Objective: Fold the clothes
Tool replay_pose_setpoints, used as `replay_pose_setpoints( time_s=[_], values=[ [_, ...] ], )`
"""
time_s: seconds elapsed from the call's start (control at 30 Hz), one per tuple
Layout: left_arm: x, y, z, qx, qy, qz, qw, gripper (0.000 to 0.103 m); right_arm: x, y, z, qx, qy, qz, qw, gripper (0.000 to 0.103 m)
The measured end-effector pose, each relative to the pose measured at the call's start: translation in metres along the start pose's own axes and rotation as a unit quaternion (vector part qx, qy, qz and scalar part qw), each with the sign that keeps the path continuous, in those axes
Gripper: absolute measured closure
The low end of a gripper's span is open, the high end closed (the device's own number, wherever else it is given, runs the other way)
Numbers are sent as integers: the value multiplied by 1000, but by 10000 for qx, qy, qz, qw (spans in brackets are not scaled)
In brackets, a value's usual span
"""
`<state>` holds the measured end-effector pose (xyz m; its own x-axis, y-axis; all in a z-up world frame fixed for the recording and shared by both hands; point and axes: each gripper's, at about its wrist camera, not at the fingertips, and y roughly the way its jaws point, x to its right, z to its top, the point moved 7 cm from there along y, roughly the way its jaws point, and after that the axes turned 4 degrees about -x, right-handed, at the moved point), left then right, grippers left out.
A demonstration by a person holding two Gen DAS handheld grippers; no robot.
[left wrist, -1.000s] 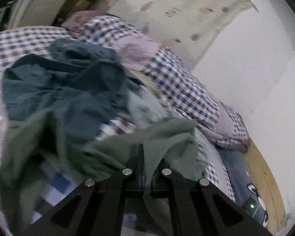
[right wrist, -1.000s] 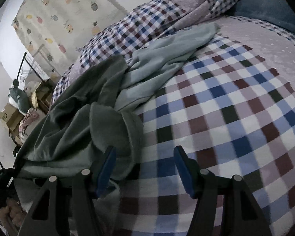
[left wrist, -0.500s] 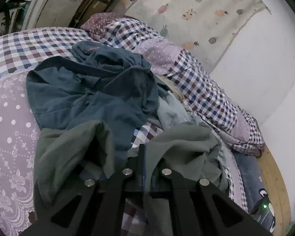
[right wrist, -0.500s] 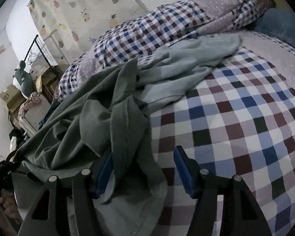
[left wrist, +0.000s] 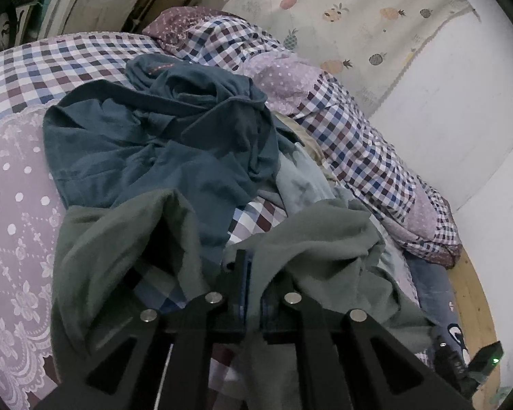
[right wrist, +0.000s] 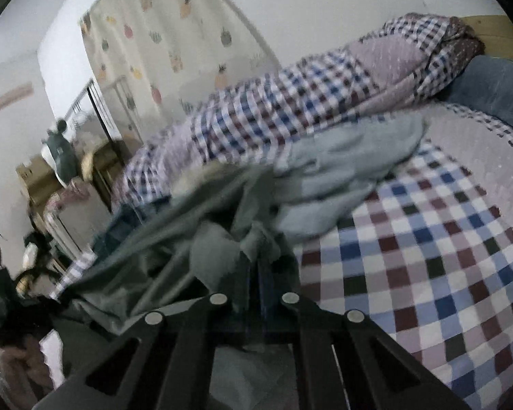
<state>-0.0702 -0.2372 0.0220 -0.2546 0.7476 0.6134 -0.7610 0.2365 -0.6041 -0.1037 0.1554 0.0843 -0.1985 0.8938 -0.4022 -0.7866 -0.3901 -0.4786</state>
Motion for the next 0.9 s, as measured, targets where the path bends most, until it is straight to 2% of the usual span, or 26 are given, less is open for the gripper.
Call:
replay_pose_setpoints(
  time_s=[0.23, 0.33, 0.47, 0.6, 0.77, 0.83, 0.9],
  values=[
    [4, -4, 1, -66, -349, -347, 9988, 47, -8, -58, 30, 606, -166, 126, 9979, 103],
    [10, -6, 2, -60, -382, -509, 9980, 39, -4, -87, 41, 901, -184, 65, 9957, 103],
    [21, -6, 0, -29, -362, -559, 9978, 36, 10, -126, 55, 1316, -154, -127, 9911, 103],
    [32, -3, -2, -59, -419, -688, 9967, 35, 38, -167, 63, 1794, 130, -426, 9828, 103],
    [56, 7, -13, -208, -297, -850, 9957, 34, 87, -228, 67, 2527, 809, -984, 9591, 103],
    [71, 14, -23, -337, -103, -853, 9957, 34, 111, -251, 68, 2708, 1024, -1241, 9491, 103],
    [86, 21, -33, -469, 96, -852, 9952, 34, 138, -254, 65, 2537, 1276, -1402, 9485, 103]
  ],
)
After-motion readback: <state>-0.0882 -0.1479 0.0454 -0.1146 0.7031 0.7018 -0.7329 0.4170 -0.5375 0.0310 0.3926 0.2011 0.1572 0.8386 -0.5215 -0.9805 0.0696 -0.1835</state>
